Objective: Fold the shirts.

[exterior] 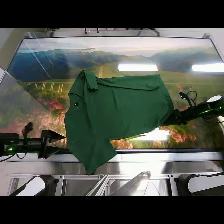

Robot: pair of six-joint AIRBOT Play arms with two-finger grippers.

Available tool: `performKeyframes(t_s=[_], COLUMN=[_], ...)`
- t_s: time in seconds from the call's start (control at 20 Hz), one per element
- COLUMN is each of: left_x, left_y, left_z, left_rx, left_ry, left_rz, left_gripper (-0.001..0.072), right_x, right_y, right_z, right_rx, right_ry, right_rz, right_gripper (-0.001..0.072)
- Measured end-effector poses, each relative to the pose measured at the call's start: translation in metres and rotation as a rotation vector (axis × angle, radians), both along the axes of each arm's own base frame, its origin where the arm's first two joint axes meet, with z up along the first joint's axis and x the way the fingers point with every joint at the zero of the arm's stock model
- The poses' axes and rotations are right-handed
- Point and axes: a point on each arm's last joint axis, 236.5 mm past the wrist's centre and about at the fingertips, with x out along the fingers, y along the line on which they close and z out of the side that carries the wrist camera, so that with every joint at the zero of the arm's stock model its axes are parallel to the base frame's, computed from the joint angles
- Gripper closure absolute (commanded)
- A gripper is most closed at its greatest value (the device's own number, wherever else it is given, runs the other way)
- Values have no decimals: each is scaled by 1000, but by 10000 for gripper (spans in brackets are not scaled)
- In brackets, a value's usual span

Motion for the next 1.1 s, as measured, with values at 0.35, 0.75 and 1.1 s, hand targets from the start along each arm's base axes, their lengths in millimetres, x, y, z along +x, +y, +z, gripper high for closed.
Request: performKeyframes(t_s=[0.35,0.75,1.1], left_x=[13,51,104], left_y=[-56,-71,-49], left_z=[-19,14,296], left_rx=[-20,16,90], left_ry=[23,-175,-1000], left_rz=[-234,-321,-241], left_gripper=[182,693,690], right_x=[7,13,42], right_y=[2,5,17], right_z=[2,49,341], right_rx=[10,74,480], right_ry=[-17,-109,-960], right_rz=[-21,-29,-170], right_gripper=[690,691,691])
